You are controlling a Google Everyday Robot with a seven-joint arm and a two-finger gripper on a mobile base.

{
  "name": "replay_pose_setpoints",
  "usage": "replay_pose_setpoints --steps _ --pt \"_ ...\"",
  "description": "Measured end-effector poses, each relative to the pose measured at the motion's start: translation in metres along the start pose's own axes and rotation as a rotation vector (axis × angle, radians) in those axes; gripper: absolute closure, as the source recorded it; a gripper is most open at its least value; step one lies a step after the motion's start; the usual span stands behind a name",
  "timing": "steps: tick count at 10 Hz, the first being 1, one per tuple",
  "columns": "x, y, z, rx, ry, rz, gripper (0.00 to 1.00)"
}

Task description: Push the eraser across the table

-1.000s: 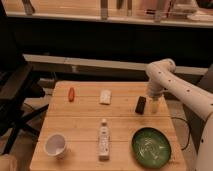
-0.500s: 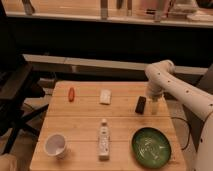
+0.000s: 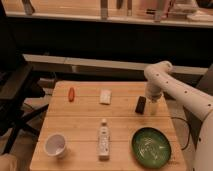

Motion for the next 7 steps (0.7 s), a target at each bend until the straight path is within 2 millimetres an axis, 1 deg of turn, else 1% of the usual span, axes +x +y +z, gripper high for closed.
replay_pose_setpoints --steps 2,3,6,7 --pt "0.0024 -0.0003 0.0025 -0.001 0.001 -0.003 0.21" --pt "0.0023 0.0010 0.0044 -0.005 0.002 -0.007 0.26" --pt "0.0001 0.0032 0.0090 -0.006 0.003 -0.019 0.57" --pt "-0.0004 0.0036 0.0101 -0.007 0.003 -0.022 0.61"
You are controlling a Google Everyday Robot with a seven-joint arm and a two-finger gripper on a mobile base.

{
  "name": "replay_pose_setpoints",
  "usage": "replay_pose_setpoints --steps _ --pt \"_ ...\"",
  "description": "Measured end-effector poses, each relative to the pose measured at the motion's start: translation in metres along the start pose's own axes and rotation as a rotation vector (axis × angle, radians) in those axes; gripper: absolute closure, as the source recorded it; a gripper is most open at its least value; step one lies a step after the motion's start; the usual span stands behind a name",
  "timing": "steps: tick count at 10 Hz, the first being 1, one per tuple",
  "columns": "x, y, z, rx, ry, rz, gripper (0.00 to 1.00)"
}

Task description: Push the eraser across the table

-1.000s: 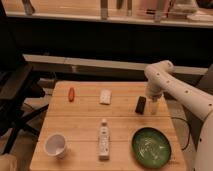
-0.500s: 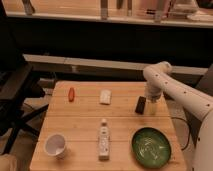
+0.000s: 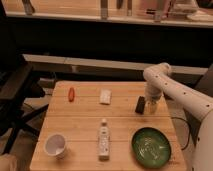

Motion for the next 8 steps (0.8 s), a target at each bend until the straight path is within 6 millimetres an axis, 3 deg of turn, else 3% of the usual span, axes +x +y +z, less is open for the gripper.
replay_pose_setpoints --steps 5,8 --pt "0.005 0.004 0.003 0.006 -0.005 0.002 0.99" --pt "0.008 -0.001 0.006 0.018 -0.008 0.003 1.00"
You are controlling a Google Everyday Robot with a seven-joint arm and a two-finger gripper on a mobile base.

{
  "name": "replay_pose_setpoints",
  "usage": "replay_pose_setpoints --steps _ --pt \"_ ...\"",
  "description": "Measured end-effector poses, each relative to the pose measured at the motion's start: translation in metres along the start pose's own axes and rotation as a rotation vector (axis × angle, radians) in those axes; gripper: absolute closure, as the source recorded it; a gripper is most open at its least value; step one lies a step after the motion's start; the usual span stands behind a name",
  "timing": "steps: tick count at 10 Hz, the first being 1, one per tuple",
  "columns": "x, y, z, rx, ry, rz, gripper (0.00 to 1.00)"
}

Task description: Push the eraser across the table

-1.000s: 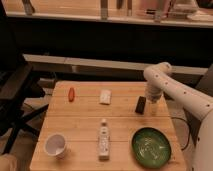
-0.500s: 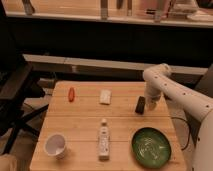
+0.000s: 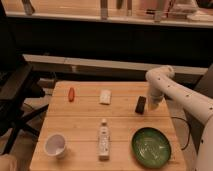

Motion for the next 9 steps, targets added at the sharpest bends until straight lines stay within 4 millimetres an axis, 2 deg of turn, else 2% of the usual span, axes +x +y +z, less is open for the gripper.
replay_pose_setpoints --steps 9 --pt "0.011 0.000 0.008 0.014 -0.008 0.012 1.00"
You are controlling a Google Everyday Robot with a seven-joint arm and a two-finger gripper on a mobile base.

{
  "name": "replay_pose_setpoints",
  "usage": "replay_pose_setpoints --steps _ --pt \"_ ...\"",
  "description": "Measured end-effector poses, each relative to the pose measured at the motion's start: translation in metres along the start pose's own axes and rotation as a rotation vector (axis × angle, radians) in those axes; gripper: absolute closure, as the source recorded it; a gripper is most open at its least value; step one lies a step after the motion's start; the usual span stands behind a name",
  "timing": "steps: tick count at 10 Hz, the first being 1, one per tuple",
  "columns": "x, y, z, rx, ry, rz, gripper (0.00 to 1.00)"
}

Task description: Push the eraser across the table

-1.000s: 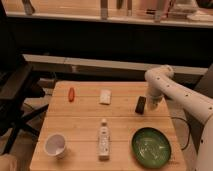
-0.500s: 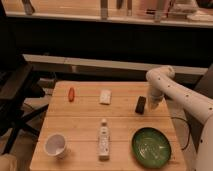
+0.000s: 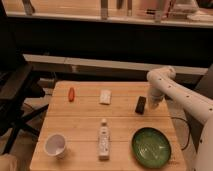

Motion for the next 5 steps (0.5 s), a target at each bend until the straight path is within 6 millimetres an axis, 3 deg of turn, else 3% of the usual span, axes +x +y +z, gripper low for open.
replay_pose_setpoints --steps 5 --pt "0.0025 0.0004 0.0043 0.007 -0.005 0.009 1.00"
